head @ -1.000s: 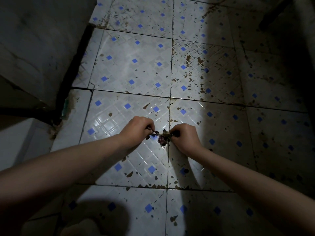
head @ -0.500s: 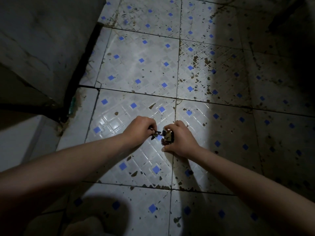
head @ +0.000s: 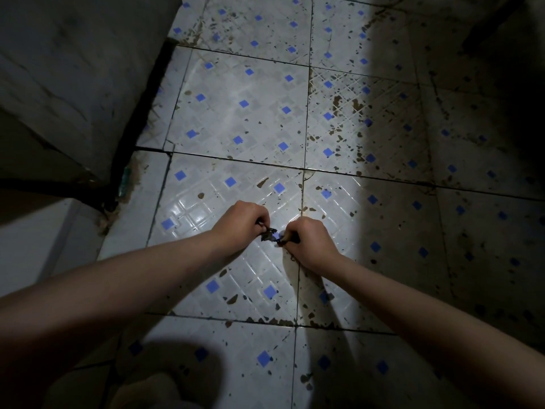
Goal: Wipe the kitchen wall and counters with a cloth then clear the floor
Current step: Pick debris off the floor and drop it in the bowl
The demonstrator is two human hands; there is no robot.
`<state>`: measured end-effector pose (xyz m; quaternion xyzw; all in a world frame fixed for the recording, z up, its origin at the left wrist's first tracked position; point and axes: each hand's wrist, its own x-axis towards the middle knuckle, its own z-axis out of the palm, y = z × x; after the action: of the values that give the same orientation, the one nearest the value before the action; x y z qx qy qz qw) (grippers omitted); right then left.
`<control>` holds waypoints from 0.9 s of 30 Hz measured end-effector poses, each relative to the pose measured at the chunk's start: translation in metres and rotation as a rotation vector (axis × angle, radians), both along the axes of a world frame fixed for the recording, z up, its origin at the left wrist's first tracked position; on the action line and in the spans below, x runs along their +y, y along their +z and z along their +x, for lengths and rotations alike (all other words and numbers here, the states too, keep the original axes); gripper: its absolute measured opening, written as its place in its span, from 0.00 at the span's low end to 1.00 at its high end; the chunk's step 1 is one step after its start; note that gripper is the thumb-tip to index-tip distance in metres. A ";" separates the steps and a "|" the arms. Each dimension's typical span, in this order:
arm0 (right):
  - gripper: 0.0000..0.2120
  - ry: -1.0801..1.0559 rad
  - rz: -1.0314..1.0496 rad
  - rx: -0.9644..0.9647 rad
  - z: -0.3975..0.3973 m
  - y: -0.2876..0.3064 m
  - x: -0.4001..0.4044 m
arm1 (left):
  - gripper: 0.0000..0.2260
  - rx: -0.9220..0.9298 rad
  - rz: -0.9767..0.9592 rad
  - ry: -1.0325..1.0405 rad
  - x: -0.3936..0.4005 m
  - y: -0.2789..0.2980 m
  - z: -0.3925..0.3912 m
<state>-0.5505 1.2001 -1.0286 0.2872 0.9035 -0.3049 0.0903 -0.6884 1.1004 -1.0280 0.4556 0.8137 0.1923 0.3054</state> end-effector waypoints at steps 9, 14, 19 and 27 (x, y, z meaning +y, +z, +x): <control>0.02 -0.248 -0.038 0.036 0.019 0.016 0.025 | 0.04 -0.010 -0.007 0.000 -0.004 0.002 0.001; 0.03 -0.319 -0.043 0.047 0.025 0.019 0.034 | 0.04 -0.008 0.002 -0.008 0.000 0.005 0.002; 0.03 -0.317 -0.049 0.046 0.025 0.021 0.032 | 0.04 0.005 0.022 -0.022 0.002 0.008 0.004; 0.02 -0.275 -0.074 0.028 0.025 0.019 0.024 | 0.03 -0.006 0.009 -0.016 0.002 0.006 0.008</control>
<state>-0.5251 1.2239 -1.0093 0.4004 0.8450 -0.3516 0.0458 -0.6807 1.1019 -1.0221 0.4630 0.8083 0.1948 0.3072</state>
